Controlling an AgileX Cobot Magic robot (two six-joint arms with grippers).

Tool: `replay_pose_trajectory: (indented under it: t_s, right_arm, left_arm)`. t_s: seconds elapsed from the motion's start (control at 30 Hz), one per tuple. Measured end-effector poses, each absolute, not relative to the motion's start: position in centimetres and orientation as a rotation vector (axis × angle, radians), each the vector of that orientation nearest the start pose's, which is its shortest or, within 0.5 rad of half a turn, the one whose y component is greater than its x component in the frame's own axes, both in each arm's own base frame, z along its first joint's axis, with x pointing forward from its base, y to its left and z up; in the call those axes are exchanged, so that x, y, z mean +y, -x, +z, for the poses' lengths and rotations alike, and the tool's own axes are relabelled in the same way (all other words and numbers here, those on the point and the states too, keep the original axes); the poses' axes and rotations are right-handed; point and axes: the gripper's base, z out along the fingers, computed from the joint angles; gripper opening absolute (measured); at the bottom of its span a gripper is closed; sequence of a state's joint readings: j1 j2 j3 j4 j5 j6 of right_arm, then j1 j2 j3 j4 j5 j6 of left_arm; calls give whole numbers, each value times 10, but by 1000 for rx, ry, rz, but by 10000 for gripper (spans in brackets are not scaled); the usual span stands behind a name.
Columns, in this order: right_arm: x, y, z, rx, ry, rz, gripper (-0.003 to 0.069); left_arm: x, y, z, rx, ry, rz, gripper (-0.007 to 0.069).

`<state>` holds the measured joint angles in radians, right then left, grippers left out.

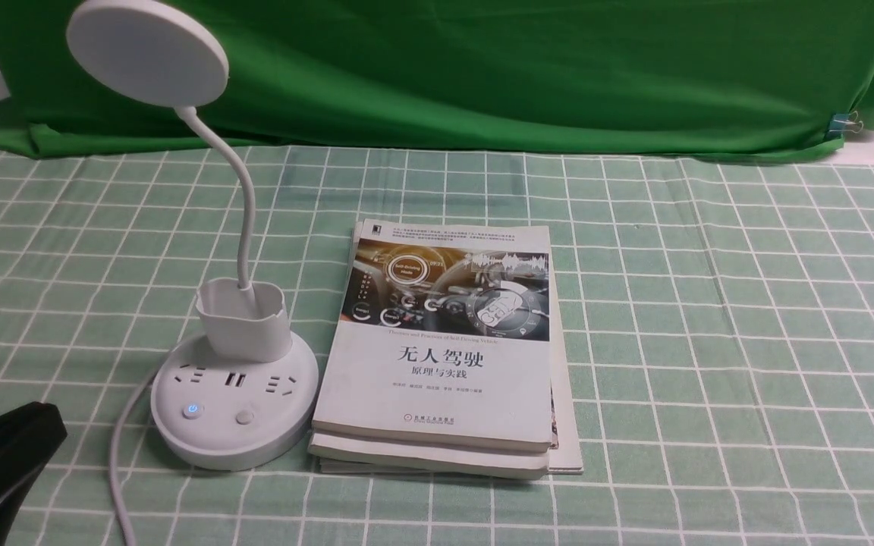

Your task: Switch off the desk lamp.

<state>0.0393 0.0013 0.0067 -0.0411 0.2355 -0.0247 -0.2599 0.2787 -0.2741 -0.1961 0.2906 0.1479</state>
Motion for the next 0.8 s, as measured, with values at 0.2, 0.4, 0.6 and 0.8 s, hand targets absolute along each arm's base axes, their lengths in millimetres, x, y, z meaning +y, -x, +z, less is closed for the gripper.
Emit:
replay_pose_trajectory:
  t_s: [0.2,0.4,0.6,0.8]
  right_arm:
    - [1,-56,190,1725,83,-27,242]
    - [1,-56,190,1725,83,-27,242]
    - [1,-56,190,1725,83,-27,242]
    - [1,-56,190,1725,83,-27,242]
  left_arm:
    - [-21,-72,254,1756,-230,-211,1]
    - [-9,-66,222,1758,-96,-90,1]
    - [-3,-59,190,1782,-7,-38,1]
    - [-2,-55,185,1778,61,-53,1]
